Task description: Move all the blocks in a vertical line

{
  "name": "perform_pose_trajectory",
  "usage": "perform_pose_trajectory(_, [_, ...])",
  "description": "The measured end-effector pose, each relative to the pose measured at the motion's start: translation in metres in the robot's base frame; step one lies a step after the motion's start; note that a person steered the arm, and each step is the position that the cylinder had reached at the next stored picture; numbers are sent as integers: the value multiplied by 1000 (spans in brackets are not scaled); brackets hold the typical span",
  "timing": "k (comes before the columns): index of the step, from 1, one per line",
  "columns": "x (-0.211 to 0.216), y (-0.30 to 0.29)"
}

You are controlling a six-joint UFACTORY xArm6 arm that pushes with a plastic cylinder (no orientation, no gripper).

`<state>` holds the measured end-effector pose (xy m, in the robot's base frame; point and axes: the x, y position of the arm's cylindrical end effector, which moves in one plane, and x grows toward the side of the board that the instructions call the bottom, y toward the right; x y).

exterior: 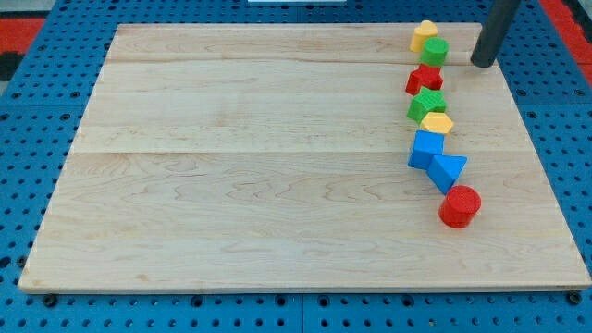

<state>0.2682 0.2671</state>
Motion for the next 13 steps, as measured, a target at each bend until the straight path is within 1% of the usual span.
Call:
perform_pose_trajectory(1, [-26,-13])
perform_pose_trajectory(2, [-24,-41])
perform_pose_trajectory(3, [-19,-51])
perform_pose_trajectory(4, [-18,-50])
perform_pose_trajectory(5, [-20,-23])
perform_pose_trajectory(6, [-63,-13])
perform_pose_trajectory(7, [-77,-22])
perform_pose_trajectory(9, [-77,-53])
perform_pose_trajectory(12, [-77,-78])
perform_pose_trajectory(13, [-76,-45])
